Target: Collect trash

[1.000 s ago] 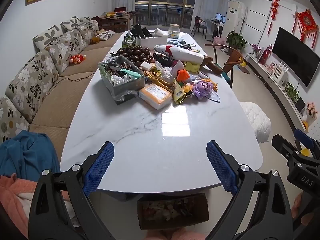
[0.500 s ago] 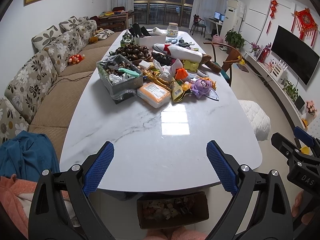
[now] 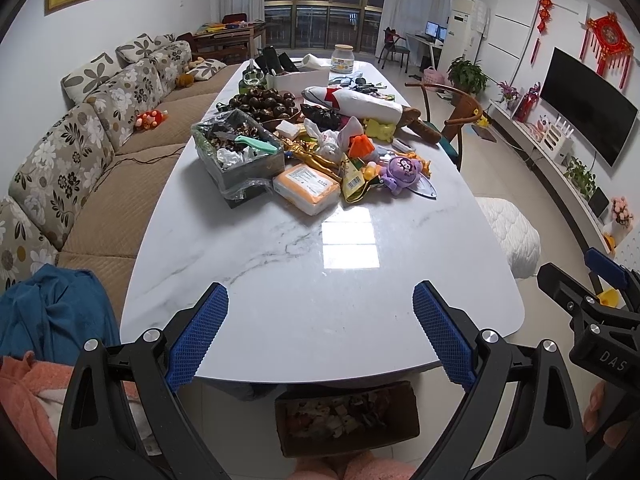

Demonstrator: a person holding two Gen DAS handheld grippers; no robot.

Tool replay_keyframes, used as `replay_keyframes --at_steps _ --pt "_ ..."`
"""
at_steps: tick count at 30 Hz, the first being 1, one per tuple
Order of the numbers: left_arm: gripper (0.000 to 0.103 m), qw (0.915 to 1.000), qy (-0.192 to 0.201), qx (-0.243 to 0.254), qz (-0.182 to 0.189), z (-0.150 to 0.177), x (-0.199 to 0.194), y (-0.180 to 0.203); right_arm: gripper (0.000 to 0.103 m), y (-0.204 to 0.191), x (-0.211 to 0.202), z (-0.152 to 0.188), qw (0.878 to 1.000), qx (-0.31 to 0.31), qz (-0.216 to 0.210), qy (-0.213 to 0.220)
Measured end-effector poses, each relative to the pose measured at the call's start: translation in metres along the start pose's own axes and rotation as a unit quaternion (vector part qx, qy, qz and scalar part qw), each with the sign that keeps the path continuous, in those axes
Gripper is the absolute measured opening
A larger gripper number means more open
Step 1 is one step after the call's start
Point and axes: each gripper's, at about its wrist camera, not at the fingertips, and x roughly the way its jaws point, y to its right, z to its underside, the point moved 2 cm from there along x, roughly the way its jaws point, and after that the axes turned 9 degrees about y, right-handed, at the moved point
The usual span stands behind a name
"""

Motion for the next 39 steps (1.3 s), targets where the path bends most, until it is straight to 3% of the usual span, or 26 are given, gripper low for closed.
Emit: replay_keyframes --at_steps 39 --pt "0.091 1.0 -0.005 0.0 0.002 0.0003 -0.0004 -0.0029 0.098 -0.0053 0.0023 0.0065 1.0 0.0 0.002 -0.005"
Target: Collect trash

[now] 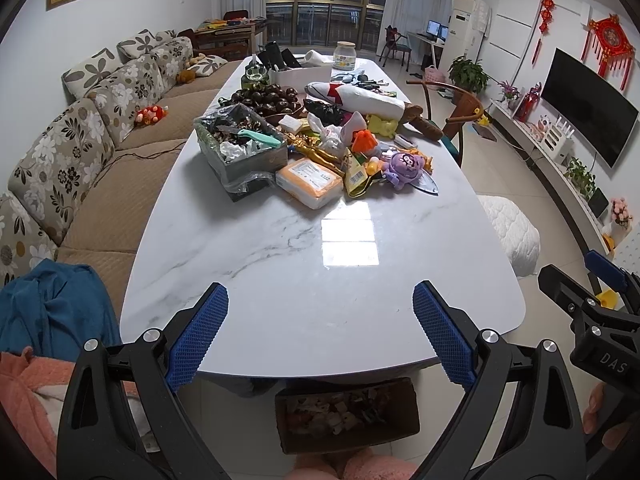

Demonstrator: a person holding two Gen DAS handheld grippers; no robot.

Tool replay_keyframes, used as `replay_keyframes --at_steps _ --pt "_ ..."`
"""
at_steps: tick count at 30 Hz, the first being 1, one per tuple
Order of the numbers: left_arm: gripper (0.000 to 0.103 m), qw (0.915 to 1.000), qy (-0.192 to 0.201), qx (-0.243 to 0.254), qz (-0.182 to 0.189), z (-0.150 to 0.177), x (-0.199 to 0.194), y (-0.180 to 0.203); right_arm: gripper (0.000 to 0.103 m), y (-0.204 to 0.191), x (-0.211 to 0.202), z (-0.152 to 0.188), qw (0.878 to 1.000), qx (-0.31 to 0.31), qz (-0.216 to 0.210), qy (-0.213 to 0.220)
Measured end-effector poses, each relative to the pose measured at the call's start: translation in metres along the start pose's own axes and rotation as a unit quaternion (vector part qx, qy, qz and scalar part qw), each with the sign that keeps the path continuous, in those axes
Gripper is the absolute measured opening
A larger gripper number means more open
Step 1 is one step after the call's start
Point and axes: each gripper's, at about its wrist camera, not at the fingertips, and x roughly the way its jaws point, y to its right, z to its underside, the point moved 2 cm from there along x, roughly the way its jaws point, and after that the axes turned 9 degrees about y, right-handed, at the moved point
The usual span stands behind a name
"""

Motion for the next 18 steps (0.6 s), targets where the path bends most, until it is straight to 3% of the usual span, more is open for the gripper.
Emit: replay_keyframes --at_steps 9,16,18 --pt "0.091 1.0 -0.008 0.003 0.0 0.008 0.001 -0.005 0.098 -0.004 0.002 0.009 1.0 0.002 0.006 -0.007" --pt "0.091 0.9999 0.007 0.014 0.003 0.038 0.013 -0.018 0.098 0.002 0.009 0.027 1.0 0.023 0.007 -0.017" --pt "0.091 0.9999 -0.005 0.014 0.0 0.051 0.027 -0.022 0.098 0.009 0.018 0.036 0.999 0.036 0.016 -0.026"
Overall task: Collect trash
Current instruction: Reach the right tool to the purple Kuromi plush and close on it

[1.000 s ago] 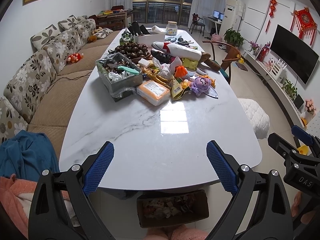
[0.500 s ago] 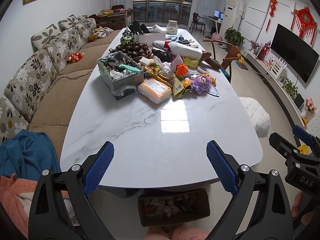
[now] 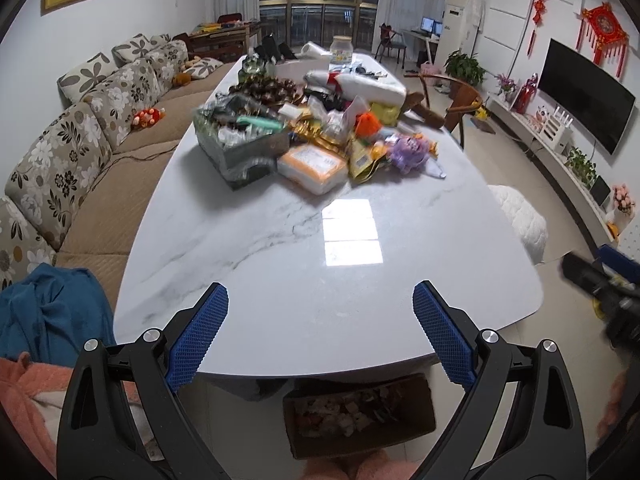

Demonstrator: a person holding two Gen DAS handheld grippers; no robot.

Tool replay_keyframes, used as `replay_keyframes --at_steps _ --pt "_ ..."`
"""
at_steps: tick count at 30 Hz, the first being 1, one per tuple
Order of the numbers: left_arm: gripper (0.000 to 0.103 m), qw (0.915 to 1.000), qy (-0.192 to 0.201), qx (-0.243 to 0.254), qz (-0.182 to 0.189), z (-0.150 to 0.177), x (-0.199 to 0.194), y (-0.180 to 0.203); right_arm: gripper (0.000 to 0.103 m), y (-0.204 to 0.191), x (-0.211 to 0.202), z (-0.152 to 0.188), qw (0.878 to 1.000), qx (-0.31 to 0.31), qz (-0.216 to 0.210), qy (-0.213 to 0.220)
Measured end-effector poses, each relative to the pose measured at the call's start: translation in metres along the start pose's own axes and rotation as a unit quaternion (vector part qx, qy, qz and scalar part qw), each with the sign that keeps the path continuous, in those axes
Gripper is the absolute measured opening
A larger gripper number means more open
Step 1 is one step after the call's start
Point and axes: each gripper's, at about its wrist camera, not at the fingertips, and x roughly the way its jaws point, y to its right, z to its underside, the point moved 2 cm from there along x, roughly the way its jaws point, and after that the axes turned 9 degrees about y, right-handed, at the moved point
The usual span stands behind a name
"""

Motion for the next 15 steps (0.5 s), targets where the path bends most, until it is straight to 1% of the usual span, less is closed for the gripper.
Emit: replay_keyframes --at_steps 1,2,3,4,5,6,8,9,10,11,12,13,14,15 --pt "0.091 0.9999 -0.015 -0.002 0.003 0.007 0.009 -0.002 0.098 0.0 0.0 0.0 1.0 0.0 0.0 0.0" --pt "0.091 0.9997 -0.025 -0.005 0.006 0.012 0.016 -0.004 0.098 0.005 0.008 0.006 1.0 0.021 -0.013 -0.013" --pt "0.091 0.9994 -0.033 -0.011 0.006 0.021 0.023 -0.008 0.098 0.005 0.008 0.006 1.0 0.021 -0.013 -0.013" --pt "0.091 0.9991 -0.038 -0.016 0.006 0.029 0.028 -0.011 0.098 0.012 0.019 0.011 0.999 0.041 -0.018 -0.023" --pt "0.091 0.999 -0.037 -0.019 0.012 0.035 0.03 -0.013 0.098 0.012 0.019 0.011 0.999 0.041 -0.018 -0.023" --pt "0.091 0.9994 -0.027 -0.02 0.008 0.041 0.031 -0.015 0.098 0.019 0.032 0.01 0.997 0.059 -0.023 -0.032" --pt "0.091 0.9997 -0.011 -0.016 -0.012 0.049 0.031 -0.018 0.098 0.021 0.039 0.007 0.997 0.064 -0.021 -0.032" --pt "0.091 0.9997 -0.005 -0.013 -0.022 0.053 0.031 -0.02 0.098 0.029 0.063 0.0 0.996 0.074 -0.02 -0.043" --pt "0.091 0.9994 0.002 -0.012 -0.033 0.056 0.03 -0.023 0.098 0.029 0.063 0.0 0.996 0.074 -0.02 -0.043" --pt "0.091 0.9989 0.004 -0.015 -0.045 0.058 0.028 -0.026 0.098 0.032 0.074 -0.004 0.995 0.085 -0.027 -0.049" --pt "0.091 0.9986 -0.002 -0.021 -0.049 0.061 0.03 -0.029 0.098 0.043 0.103 -0.015 0.989 0.125 -0.045 -0.064" --pt "0.091 0.9984 -0.01 -0.031 -0.047 0.062 0.032 -0.033 0.098 0.043 0.103 -0.015 0.989 0.125 -0.045 -0.064" --pt "0.091 0.9977 -0.027 -0.043 -0.046 0.068 0.035 -0.038 0.098 0.05 0.123 -0.022 0.984 0.153 -0.053 -0.075" --pt "0.091 0.9967 -0.045 -0.053 -0.043 0.069 0.04 -0.043 0.098 0.059 0.159 -0.037 0.976 0.188 -0.046 -0.097"
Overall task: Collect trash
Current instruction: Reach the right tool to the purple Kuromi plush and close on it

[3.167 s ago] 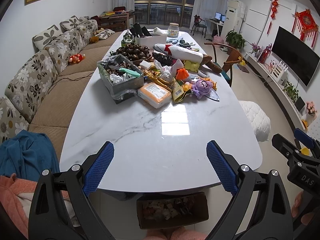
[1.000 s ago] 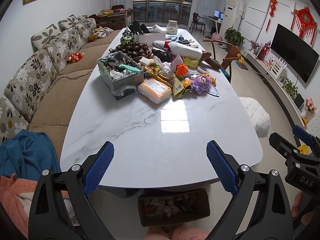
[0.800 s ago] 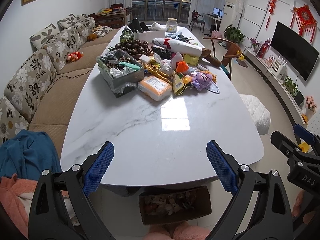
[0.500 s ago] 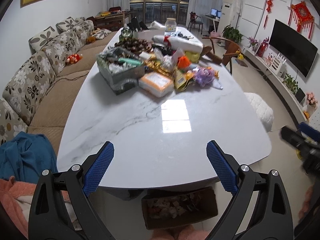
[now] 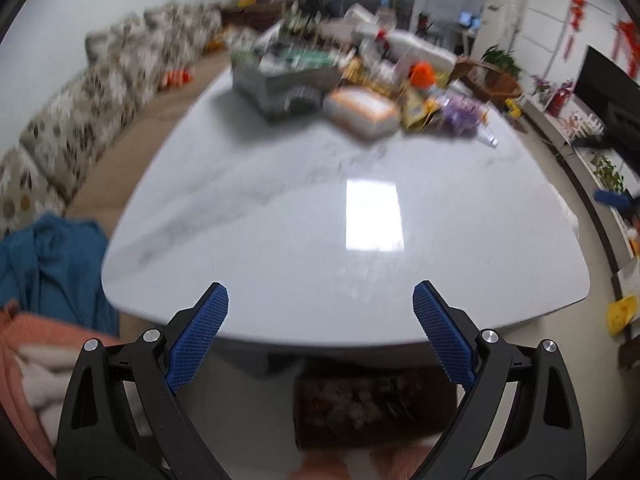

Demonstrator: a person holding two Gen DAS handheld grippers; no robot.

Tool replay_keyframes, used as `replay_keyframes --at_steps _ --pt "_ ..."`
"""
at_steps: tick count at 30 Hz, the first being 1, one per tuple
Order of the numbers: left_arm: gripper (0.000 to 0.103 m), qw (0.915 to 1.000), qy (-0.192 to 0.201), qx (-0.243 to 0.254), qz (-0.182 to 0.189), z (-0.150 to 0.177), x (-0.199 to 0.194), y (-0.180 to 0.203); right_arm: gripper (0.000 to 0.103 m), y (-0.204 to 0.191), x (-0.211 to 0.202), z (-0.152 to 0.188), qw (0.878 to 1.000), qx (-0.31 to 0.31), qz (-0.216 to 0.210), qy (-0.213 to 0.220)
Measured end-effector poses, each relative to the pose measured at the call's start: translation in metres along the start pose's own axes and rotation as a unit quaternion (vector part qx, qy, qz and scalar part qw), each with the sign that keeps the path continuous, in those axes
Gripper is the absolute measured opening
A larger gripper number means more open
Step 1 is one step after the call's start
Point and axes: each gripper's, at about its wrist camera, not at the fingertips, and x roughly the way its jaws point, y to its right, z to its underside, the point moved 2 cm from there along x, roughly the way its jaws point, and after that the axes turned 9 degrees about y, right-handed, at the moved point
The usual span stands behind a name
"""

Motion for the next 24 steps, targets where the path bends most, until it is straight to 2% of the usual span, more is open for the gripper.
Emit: replay_keyframes --at_steps 1,5,9,11,12,15,17,18,19,20,21,24 --pt "0.091 0.9997 -0.022 -0.013 0.003 0.004 0.006 -0.004 0.097 0.0 0.0 0.0 1.0 0.0 0.0 0.0" --pt "0.091 0.998 -0.057 -0.019 -0.02 0.017 0.023 -0.008 0.096 0.001 0.072 -0.053 0.999 0.035 0.018 -0.014" --pt "0.091 0.99 -0.101 -0.097 -0.013 0.033 0.042 0.0 0.097 0.005 0.147 -0.101 0.996 0.087 -0.004 -0.032" --pt "0.091 0.9841 -0.121 -0.127 -0.027 0.04 0.046 0.014 0.097 0.011 0.189 -0.123 0.99 0.13 -0.012 -0.049" --pt "0.091 0.9826 -0.123 -0.135 -0.034 0.043 0.047 0.02 0.097 0.017 0.226 -0.141 0.983 0.167 -0.021 -0.073" --pt "0.091 0.981 -0.108 -0.158 -0.029 0.041 0.054 0.048 0.097 0.017 0.247 -0.147 0.98 0.173 -0.024 -0.091" --pt "0.091 0.9817 -0.096 -0.158 -0.045 0.035 0.059 0.066 0.097 0.01 0.263 -0.153 0.982 0.153 -0.032 -0.108" --pt "0.091 0.982 -0.095 -0.153 -0.057 0.03 0.065 0.077 0.093 0.002 0.264 -0.157 0.987 0.122 -0.035 -0.099" --pt "0.091 0.9823 -0.094 -0.15 -0.061 0.025 0.069 0.085 0.066 -0.002 0.265 -0.159 0.989 0.104 -0.045 -0.1" --pt "0.091 0.9827 -0.094 -0.146 -0.065 0.019 0.074 0.092 0.063 -0.008 0.267 -0.16 0.987 0.087 -0.071 -0.114" --pt "0.091 0.9837 -0.092 -0.138 -0.068 0.009 0.081 0.102 0.063 -0.01 0.263 -0.16 0.986 0.083 -0.078 -0.119" --pt "0.091 0.9871 -0.085 -0.124 -0.054 -0.018 0.097 0.119 0.062 -0.009 0.242 -0.16 0.982 0.064 -0.127 -0.125"
